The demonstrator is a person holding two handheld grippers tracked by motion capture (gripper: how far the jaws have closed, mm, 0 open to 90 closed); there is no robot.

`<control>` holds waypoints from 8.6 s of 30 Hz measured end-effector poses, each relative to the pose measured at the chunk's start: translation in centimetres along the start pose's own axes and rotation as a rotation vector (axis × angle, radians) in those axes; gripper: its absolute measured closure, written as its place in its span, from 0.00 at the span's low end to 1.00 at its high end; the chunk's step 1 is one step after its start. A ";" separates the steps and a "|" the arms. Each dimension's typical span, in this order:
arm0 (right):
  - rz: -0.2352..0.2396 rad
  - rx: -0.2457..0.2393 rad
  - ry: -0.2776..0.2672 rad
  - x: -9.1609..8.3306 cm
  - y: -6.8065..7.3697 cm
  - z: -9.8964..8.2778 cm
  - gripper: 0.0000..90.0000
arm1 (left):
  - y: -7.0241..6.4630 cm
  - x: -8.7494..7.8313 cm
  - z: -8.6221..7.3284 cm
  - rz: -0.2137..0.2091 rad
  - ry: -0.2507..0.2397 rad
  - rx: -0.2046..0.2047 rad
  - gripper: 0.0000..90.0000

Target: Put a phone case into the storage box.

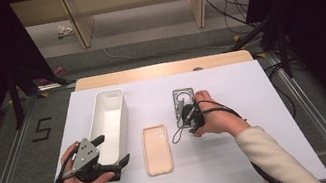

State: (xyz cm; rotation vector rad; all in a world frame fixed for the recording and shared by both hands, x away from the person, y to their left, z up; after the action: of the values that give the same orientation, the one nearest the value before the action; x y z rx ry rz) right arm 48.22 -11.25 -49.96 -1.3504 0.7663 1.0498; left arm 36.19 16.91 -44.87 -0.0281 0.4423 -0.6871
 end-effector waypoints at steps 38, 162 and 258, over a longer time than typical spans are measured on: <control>-0.053 -0.160 0.128 2.1 -1.0 1.5 0.41 | 0.0 0.0 0.0 -0.007 0.002 0.003 0.00; -0.022 0.115 -0.532 -6.2 5.5 1.1 1.00 | -0.3 0.2 0.7 0.001 -0.008 -0.023 0.04; -0.104 0.313 -0.626 -7.9 7.6 1.3 0.56 | -4.4 11.3 12.5 -0.117 0.055 -0.196 0.92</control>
State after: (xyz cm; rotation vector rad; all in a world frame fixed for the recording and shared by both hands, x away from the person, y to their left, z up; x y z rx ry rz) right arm 38.11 -11.76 -45.59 -0.7219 0.3626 1.1300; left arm 46.31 5.03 -37.19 -0.2221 0.5632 -0.7584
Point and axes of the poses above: each handheld gripper's, and its own axes: x roughly forward along the jaws, z roughly out of its top, y roughly to its left, the point moved 6 cm from there along x, roughly forward along the jaws, and after that the axes turned 13 degrees about -x, right-handed, at the moved point
